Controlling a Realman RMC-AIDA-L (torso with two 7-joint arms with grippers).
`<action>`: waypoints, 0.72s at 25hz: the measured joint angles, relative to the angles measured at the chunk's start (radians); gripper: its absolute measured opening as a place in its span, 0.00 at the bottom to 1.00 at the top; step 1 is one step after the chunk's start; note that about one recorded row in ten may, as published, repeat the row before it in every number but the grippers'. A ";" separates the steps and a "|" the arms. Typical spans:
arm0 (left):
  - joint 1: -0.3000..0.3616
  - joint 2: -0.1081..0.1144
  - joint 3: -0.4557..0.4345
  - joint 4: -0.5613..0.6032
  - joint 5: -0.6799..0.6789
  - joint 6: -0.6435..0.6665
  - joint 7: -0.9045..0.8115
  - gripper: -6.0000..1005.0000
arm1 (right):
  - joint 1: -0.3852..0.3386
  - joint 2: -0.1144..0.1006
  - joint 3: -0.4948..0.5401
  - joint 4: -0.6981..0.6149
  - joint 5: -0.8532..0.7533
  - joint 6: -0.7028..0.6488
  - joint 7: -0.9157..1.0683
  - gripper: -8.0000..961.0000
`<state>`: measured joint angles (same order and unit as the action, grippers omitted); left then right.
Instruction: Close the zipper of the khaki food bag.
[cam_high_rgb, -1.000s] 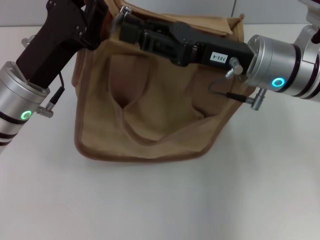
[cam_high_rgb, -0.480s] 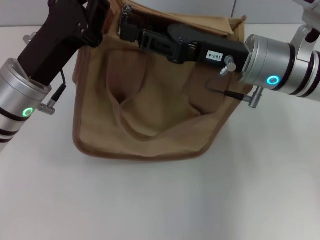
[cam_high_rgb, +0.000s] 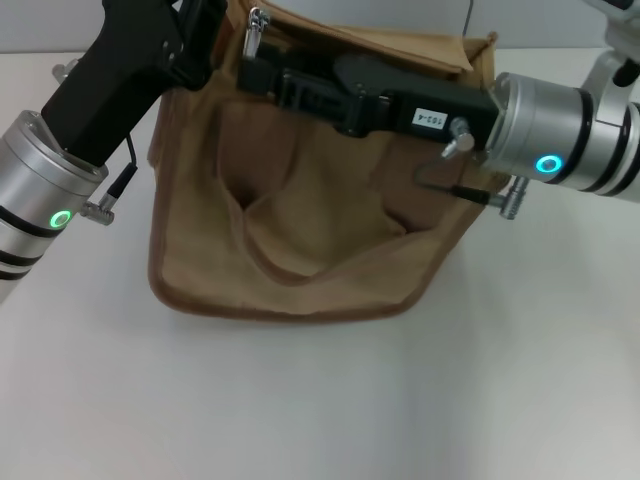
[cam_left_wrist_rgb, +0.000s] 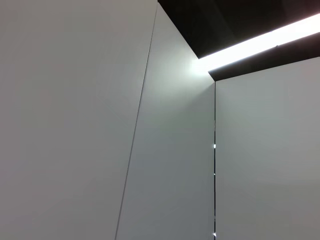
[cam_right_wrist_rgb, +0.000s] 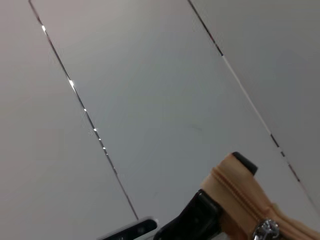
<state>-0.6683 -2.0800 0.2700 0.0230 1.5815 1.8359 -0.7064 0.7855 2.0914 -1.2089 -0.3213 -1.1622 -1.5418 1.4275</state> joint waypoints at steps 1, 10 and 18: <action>-0.001 0.000 0.000 0.000 0.000 0.000 0.000 0.06 | 0.000 0.000 -0.001 -0.003 0.004 0.019 0.002 0.40; -0.003 0.000 0.000 0.000 0.000 0.001 0.000 0.06 | 0.001 0.001 -0.025 -0.009 0.053 0.023 -0.003 0.33; -0.004 0.000 0.001 0.000 0.001 0.006 0.000 0.06 | -0.003 0.001 -0.025 -0.008 0.061 0.024 -0.036 0.26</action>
<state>-0.6720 -2.0800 0.2714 0.0230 1.5822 1.8420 -0.7069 0.7826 2.0924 -1.2338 -0.3296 -1.1013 -1.5177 1.3910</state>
